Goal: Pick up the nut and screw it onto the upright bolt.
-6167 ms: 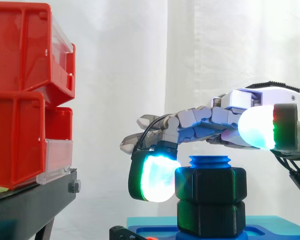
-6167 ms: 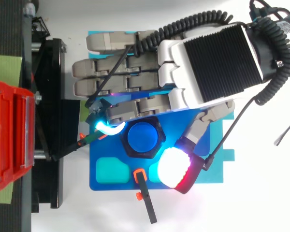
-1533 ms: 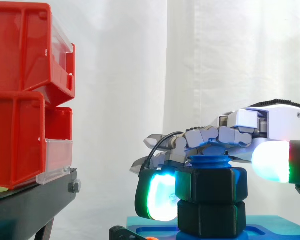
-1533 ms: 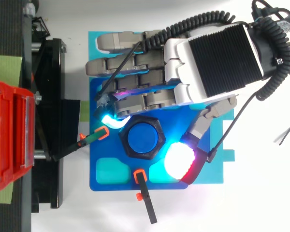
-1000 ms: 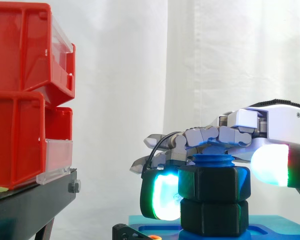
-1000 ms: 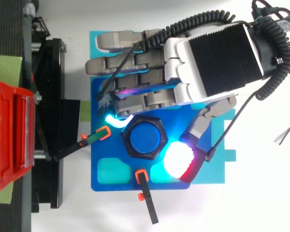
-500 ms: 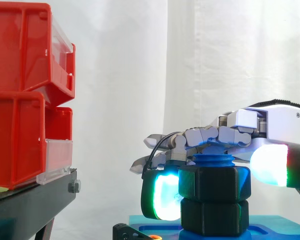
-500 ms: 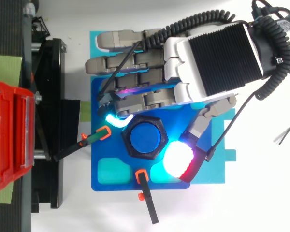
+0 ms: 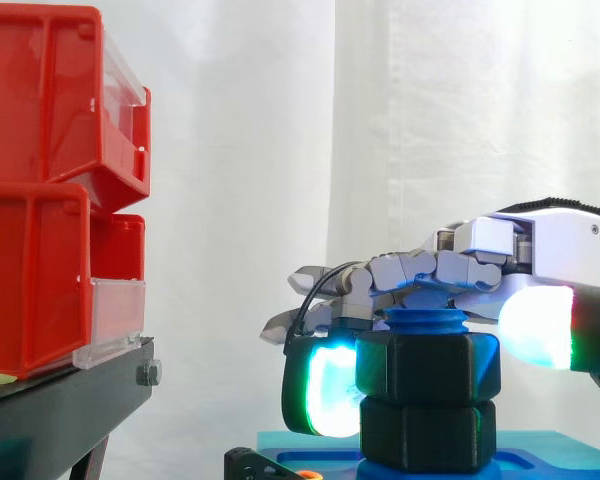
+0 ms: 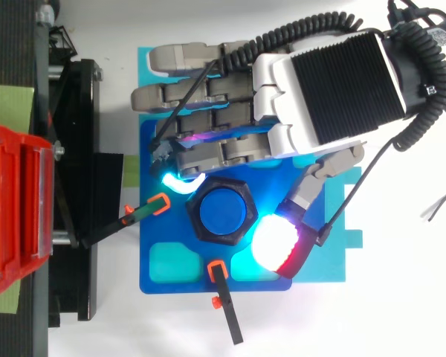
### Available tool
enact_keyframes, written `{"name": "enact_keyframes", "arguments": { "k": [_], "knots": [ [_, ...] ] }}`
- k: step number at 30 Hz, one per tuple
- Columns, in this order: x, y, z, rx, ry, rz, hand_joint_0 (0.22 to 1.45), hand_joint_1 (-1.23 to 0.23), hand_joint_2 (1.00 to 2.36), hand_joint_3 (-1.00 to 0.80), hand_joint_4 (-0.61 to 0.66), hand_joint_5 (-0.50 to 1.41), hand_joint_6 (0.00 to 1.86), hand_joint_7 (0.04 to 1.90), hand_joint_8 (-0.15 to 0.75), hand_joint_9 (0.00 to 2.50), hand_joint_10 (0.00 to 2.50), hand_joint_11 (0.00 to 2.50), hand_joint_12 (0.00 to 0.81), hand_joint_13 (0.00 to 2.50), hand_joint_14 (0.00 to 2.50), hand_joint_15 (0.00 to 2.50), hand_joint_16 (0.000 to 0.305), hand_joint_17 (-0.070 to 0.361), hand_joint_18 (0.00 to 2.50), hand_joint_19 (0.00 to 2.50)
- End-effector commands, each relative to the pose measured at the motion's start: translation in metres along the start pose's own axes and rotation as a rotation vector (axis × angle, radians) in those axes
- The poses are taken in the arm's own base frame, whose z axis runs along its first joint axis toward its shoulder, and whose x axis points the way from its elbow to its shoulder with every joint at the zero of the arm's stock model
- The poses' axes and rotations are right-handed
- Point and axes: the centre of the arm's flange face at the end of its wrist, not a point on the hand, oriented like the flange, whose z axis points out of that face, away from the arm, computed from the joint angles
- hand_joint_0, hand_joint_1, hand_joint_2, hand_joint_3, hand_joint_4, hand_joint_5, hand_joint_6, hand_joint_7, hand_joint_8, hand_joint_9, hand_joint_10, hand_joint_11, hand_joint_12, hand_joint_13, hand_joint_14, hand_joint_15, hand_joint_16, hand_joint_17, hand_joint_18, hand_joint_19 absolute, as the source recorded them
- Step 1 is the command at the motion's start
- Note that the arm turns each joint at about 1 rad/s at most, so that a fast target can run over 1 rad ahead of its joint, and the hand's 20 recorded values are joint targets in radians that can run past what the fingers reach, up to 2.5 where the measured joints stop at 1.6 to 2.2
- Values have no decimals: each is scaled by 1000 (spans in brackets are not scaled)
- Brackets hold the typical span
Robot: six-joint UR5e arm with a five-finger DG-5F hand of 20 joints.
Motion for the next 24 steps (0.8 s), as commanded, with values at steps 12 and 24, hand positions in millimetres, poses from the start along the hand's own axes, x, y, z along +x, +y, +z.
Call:
{"name": "enact_keyframes", "arguments": {
  "k": [12,24],
  "knots": [
    [-4,-2,1,-2,-20,-2,414,-118,1000,-500,247,-42,503,1244,273,658,0,0,334,340,0,0,43,96,0,0],
    [-4,-2,1,-2,-20,-2,421,-129,1000,-500,173,26,500,1429,283,730,0,0,321,383,0,0,40,90,9,0]
  ]
}}
